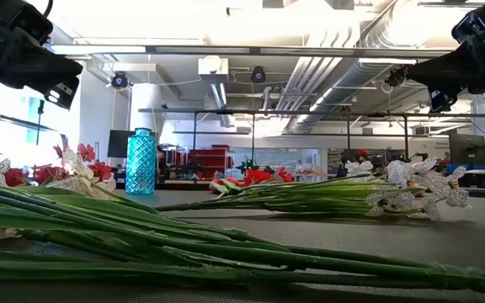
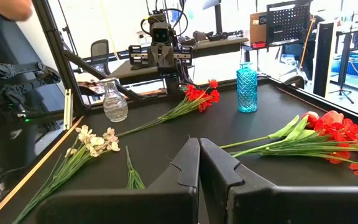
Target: Sort flowers into vase by color
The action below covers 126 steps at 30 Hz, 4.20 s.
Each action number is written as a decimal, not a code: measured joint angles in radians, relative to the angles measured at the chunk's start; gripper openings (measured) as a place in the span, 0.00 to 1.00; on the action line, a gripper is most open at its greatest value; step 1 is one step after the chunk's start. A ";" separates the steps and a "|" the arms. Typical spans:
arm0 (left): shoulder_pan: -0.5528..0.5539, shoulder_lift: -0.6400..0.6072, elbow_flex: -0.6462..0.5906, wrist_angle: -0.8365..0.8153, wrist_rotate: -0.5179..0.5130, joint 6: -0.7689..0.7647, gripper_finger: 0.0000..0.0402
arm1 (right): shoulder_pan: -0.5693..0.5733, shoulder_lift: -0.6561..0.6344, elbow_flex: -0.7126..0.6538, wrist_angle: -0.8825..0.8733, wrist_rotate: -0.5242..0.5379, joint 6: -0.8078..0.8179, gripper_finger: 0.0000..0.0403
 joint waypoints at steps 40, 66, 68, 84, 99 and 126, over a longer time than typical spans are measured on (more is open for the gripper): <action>0.000 0.076 0.002 -0.004 0.001 0.959 0.00 | 0.000 0.000 0.000 0.033 0.012 0.028 0.00; 0.001 0.076 0.001 0.130 -0.424 0.426 0.00 | -0.006 0.051 0.000 -0.003 0.608 0.970 0.00; 0.002 0.076 0.001 0.166 -0.433 0.378 0.00 | -0.021 0.087 0.001 0.012 0.545 0.999 0.00; 0.003 0.074 0.001 0.260 -0.446 0.305 0.00 | -0.159 0.389 0.001 0.384 0.255 0.962 0.00; 0.003 0.074 0.001 0.258 -0.445 0.357 0.00 | -0.256 0.634 0.091 0.600 0.023 0.870 0.00; 0.003 0.085 0.001 0.393 -0.344 -0.322 0.00 | -0.438 1.092 0.612 -0.033 -0.229 0.819 0.00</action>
